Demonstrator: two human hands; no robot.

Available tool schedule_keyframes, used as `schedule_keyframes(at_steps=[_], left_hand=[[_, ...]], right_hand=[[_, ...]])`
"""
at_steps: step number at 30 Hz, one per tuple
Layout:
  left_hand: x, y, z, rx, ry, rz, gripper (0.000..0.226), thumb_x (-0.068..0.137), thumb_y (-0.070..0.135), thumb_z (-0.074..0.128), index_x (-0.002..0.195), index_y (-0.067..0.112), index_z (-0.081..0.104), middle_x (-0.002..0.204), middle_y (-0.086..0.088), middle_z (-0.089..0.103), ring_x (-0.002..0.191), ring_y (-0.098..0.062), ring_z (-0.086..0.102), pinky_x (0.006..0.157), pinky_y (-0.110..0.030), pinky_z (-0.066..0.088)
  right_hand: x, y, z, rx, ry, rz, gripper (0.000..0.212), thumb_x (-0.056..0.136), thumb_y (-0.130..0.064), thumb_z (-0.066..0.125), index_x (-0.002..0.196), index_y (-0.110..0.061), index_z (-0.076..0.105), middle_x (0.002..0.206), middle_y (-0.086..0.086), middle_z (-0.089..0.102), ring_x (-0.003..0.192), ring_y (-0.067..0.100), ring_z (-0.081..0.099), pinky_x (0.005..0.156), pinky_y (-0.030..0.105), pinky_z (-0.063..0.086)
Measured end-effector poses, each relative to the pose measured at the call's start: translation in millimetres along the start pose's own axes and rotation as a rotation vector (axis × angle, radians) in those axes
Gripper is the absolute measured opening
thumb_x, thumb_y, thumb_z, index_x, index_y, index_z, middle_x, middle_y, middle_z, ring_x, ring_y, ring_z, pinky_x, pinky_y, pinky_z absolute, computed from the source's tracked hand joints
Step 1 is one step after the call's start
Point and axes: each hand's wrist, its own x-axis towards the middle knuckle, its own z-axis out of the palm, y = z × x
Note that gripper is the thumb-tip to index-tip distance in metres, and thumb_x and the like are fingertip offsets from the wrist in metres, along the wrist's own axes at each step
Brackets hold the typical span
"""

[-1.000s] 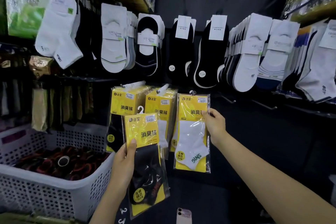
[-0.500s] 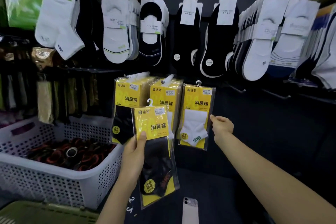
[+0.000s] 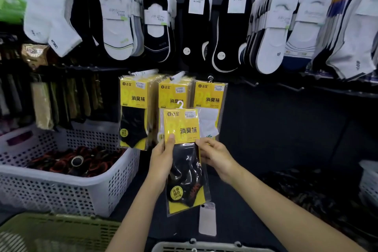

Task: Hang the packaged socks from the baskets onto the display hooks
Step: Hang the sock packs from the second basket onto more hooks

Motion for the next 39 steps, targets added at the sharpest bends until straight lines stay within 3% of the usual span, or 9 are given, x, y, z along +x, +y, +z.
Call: schedule_keyframes(at_steps=[2,7,13,17,21,27,30,34,39], left_hand=[[-4,1,6,-0.013,-0.044,0.032,0.023,0.094,0.039,0.049,0.111,0.03,0.062,0.101,0.016,0.072,0.093,0.007,0.064,0.07,-0.007,0.047],[-14,-6,19,0.0,-0.184,0.009,0.029,0.096,0.038,0.043,0.123,0.035,0.054,0.113,0.012,0.067,0.105,-0.006,0.063,0.086,-0.025,0.053],[-9,-5,29,-0.038,-0.259,-0.049,0.021,0.098,0.038,0.037,0.113,0.041,0.052,0.111,0.018,0.062,0.1,-0.001,0.062,0.07,-0.014,0.052],[0,-7,31,-0.048,-0.233,-0.062,0.021,0.099,0.034,0.038,0.107,0.034,0.057,0.099,0.021,0.064,0.09,0.004,0.063,0.066,-0.011,0.05],[5,-15,30,-0.035,-0.231,-0.055,0.021,0.1,0.032,0.036,0.104,0.037,0.057,0.091,0.026,0.065,0.08,0.015,0.062,0.062,-0.006,0.047],[0,-38,20,0.109,-0.246,-0.117,0.035,0.098,0.044,0.034,0.126,0.033,0.051,0.123,0.015,0.057,0.12,-0.004,0.05,0.101,-0.024,0.04],[-8,-53,8,0.227,-0.244,-0.158,0.047,0.097,0.045,0.036,0.138,0.023,0.044,0.137,0.006,0.049,0.128,-0.01,0.043,0.112,-0.034,0.032],[-33,-79,-12,0.409,-0.341,-0.243,0.044,0.098,0.043,0.038,0.137,0.023,0.044,0.135,0.008,0.047,0.127,-0.011,0.044,0.107,-0.027,0.032],[-88,-131,-29,0.556,-0.446,-0.352,0.043,0.097,0.041,0.04,0.132,0.017,0.048,0.128,0.005,0.051,0.111,-0.005,0.047,0.089,-0.015,0.034]], right_hand=[[-5,-3,-1,0.015,0.053,-0.041,0.012,0.093,-0.02,0.059,0.093,-0.008,0.061,0.087,0.01,0.066,0.07,0.015,0.063,0.062,0.022,0.054],[-1,-24,-20,0.053,0.4,-0.13,0.01,0.092,-0.016,0.062,0.094,-0.007,0.065,0.1,0.019,0.066,0.094,0.028,0.062,0.097,0.045,0.048],[22,-53,-38,0.001,0.59,-0.247,0.008,0.092,-0.02,0.06,0.09,-0.014,0.062,0.07,-0.007,0.054,0.064,0.004,0.048,0.058,0.015,0.042],[40,-60,-34,-0.026,0.591,-0.214,0.007,0.092,-0.019,0.06,0.09,-0.013,0.064,0.07,-0.004,0.055,0.06,0.008,0.048,0.047,0.014,0.041],[53,-55,-30,-0.012,0.618,-0.161,0.007,0.09,-0.019,0.063,0.089,-0.013,0.065,0.087,0.001,0.063,0.081,0.014,0.056,0.067,0.022,0.043],[46,-34,-36,0.049,0.531,0.024,0.014,0.089,-0.027,0.066,0.09,-0.013,0.065,0.114,0.012,0.066,0.109,0.027,0.06,0.101,0.039,0.047],[23,-5,-45,0.018,0.508,0.065,0.011,0.093,-0.021,0.061,0.098,-0.011,0.062,0.125,0.017,0.061,0.119,0.031,0.056,0.101,0.037,0.047],[-24,55,-60,-0.049,0.392,0.184,0.03,0.093,-0.019,0.061,0.12,-0.007,0.056,0.116,0.009,0.061,0.113,0.025,0.058,0.094,0.034,0.049],[-96,154,-77,-0.298,0.205,0.431,0.013,0.091,-0.018,0.062,0.101,-0.011,0.06,0.09,0.004,0.06,0.085,0.018,0.058,0.067,0.026,0.047]])
